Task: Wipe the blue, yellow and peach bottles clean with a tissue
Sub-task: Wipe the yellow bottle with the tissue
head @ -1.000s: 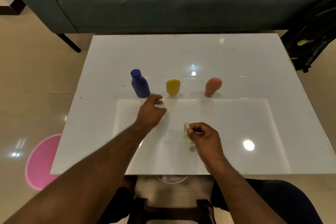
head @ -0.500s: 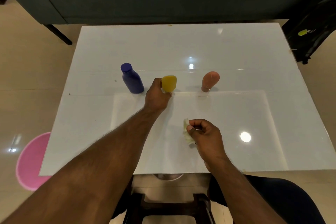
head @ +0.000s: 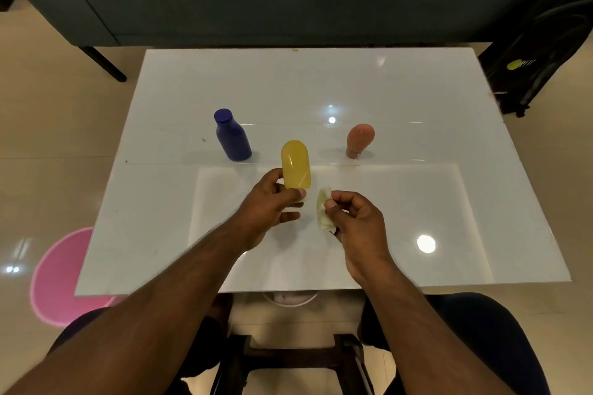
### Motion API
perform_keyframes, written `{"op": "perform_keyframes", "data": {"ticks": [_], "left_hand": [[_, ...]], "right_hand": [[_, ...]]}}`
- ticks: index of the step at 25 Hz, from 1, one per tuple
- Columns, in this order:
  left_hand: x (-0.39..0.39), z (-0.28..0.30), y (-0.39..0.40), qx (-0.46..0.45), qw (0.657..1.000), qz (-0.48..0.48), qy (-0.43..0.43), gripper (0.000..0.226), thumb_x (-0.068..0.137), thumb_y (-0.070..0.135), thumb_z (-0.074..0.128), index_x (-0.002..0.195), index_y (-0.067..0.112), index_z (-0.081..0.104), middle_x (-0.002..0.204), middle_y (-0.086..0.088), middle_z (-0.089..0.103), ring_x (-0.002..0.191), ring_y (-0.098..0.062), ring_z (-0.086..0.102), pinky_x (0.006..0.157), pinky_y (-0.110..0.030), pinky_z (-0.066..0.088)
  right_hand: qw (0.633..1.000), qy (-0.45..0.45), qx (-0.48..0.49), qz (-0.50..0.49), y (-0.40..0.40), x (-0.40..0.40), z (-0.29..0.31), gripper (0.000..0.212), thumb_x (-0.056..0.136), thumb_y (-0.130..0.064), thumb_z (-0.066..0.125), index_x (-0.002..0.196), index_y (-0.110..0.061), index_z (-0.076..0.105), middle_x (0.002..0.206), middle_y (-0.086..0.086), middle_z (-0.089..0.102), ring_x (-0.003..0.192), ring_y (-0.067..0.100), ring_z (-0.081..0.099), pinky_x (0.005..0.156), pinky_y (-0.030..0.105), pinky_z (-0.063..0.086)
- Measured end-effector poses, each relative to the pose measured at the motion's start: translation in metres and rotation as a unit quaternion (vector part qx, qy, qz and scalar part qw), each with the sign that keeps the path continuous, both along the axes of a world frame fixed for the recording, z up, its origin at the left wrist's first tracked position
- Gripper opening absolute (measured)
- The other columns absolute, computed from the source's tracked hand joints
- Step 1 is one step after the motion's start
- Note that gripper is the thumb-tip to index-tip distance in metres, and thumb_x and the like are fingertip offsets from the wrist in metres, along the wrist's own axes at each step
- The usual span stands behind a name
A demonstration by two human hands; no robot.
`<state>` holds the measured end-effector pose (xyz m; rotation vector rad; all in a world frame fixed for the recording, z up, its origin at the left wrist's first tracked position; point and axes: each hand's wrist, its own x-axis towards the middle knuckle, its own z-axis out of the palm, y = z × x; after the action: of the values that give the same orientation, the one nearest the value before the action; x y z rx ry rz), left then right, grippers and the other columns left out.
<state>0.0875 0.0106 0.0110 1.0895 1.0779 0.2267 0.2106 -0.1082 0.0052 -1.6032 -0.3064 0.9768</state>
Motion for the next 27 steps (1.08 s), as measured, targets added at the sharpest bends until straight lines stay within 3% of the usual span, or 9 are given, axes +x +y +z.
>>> {"op": "perform_keyframes", "data": {"ticks": [8,11,14,16,20,24,27], "left_hand": [[-0.052,0.056,-0.077,-0.012,0.996,-0.002,-0.089,0.048,0.098,0.008,0.057,0.141,0.028,0.047,0.126,-0.011,0.063,0.110,-0.032,0.067,0.088,-0.040,0.058],[-0.069,0.069,-0.100,-0.045,0.987,0.054,-0.148,0.030,0.102,0.029,0.052,0.132,0.028,0.057,0.118,-0.005,0.070,0.099,-0.025,0.069,0.078,-0.037,0.057],[-0.083,0.075,-0.120,-0.080,0.981,0.103,-0.146,0.054,0.098,0.059,0.042,0.127,0.019,0.065,0.107,-0.007,0.074,0.084,-0.020,0.066,0.064,-0.032,0.052],[-0.088,0.077,-0.132,-0.095,0.975,0.135,-0.146,0.062,0.099,0.061,0.040,0.126,0.012,0.065,0.101,-0.014,0.071,0.076,-0.019,0.063,0.057,-0.030,0.049],[-0.101,0.081,-0.160,-0.132,0.959,0.163,-0.191,0.054,0.104,0.051,0.039,0.127,0.007,0.060,0.105,-0.015,0.073,0.066,-0.016,0.054,0.050,-0.027,0.042],[-0.113,0.079,-0.176,-0.171,0.948,0.163,-0.213,0.053,0.105,0.048,0.039,0.129,0.004,0.057,0.103,-0.016,0.069,0.063,-0.016,0.051,0.048,-0.026,0.041],[-0.115,0.079,-0.179,-0.174,0.945,0.159,-0.226,0.056,0.103,0.051,0.040,0.128,0.004,0.057,0.101,-0.016,0.066,0.063,-0.016,0.050,0.047,-0.026,0.040]], "right_hand": [[0.995,-0.079,0.041,0.040,-0.032,-0.044,0.047,0.011,0.089,-0.019,0.065,0.095,-0.027,0.069,0.094,-0.007,0.071,0.090,0.016,0.068,0.079,0.041,0.058],[0.994,-0.079,0.054,0.056,-0.051,-0.063,0.064,0.010,0.089,-0.018,0.065,0.094,-0.025,0.069,0.093,-0.003,0.072,0.089,0.019,0.068,0.079,0.044,0.058],[0.992,-0.083,0.057,0.082,-0.071,-0.077,0.079,0.009,0.088,-0.016,0.066,0.092,-0.023,0.070,0.090,-0.002,0.072,0.088,0.021,0.068,0.078,0.044,0.058],[0.990,-0.094,0.053,0.092,-0.082,-0.081,0.089,0.010,0.088,-0.015,0.067,0.092,-0.024,0.070,0.090,-0.002,0.072,0.088,0.022,0.068,0.077,0.040,0.058],[0.983,-0.165,0.048,0.066,-0.098,-0.080,0.106,0.011,0.088,-0.018,0.066,0.094,-0.027,0.070,0.091,-0.006,0.072,0.088,0.015,0.068,0.081,0.041,0.057],[0.933,-0.338,0.052,0.108,-0.094,-0.085,0.131,0.015,0.090,-0.018,0.062,0.093,-0.031,0.069,0.095,-0.017,0.066,0.089,0.001,0.062,0.082,0.022,0.052],[0.855,-0.485,0.046,0.180,-0.080,-0.091,0.140,0.018,0.091,-0.011,0.059,0.101,-0.019,0.072,0.100,-0.007,0.065,0.091,0.006,0.059,0.085,0.021,0.049]]}}
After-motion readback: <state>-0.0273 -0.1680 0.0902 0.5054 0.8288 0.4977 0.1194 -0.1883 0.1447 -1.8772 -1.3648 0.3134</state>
